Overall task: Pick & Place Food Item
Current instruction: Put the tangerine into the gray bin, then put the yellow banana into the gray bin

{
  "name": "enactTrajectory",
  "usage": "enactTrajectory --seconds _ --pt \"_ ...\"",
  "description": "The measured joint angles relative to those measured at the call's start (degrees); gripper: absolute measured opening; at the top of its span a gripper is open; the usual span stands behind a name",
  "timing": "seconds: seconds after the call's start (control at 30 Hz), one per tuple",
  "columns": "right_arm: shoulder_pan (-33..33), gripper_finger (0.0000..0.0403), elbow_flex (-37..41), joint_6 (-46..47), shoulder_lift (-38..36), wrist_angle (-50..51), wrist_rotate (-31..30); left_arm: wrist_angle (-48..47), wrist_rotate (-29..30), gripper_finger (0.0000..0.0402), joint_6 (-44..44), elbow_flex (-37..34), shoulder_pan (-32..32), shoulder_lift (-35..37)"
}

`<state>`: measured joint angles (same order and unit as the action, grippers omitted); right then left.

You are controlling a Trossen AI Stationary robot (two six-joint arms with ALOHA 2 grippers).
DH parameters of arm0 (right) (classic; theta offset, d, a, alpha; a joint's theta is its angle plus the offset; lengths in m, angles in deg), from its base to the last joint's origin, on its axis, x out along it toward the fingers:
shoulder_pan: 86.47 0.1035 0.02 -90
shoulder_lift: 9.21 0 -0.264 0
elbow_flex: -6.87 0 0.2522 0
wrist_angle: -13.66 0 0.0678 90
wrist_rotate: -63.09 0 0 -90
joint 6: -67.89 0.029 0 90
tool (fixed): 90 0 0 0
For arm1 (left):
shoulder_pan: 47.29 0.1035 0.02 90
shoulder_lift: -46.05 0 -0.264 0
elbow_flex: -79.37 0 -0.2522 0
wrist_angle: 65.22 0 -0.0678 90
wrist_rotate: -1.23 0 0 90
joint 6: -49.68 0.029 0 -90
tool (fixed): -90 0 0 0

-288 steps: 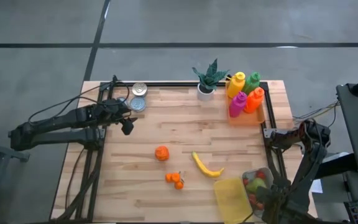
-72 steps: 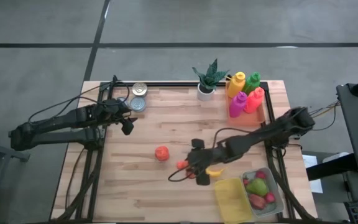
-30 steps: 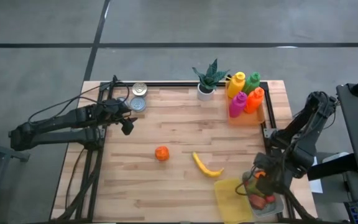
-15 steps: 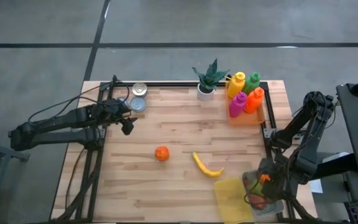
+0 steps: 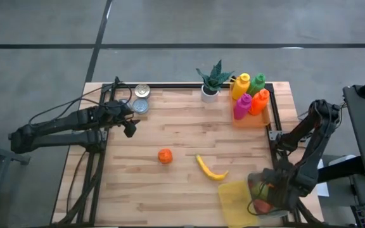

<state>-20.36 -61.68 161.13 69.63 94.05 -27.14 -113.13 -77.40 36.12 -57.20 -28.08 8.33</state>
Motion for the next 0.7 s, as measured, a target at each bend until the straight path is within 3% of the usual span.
enactTrajectory --seconds 0.27,0.57,0.7 --pt "0.0 0.0205 -1.7 -0.69 2.03 0.14 -0.18 0.0 0.0 0.0275 0.0 0.0 0.0 0.0" --pt "0.0 0.0293 -2.2 -0.65 1.26 0.01 -0.4 -0.02 0.0 0.0275 0.0 0.0 0.02 0.0" --pt "0.0 0.0315 -2.22 -0.74 1.23 -0.06 -1.38 -0.01 0.0 0.0275 0.0 0.0 0.02 0.0"
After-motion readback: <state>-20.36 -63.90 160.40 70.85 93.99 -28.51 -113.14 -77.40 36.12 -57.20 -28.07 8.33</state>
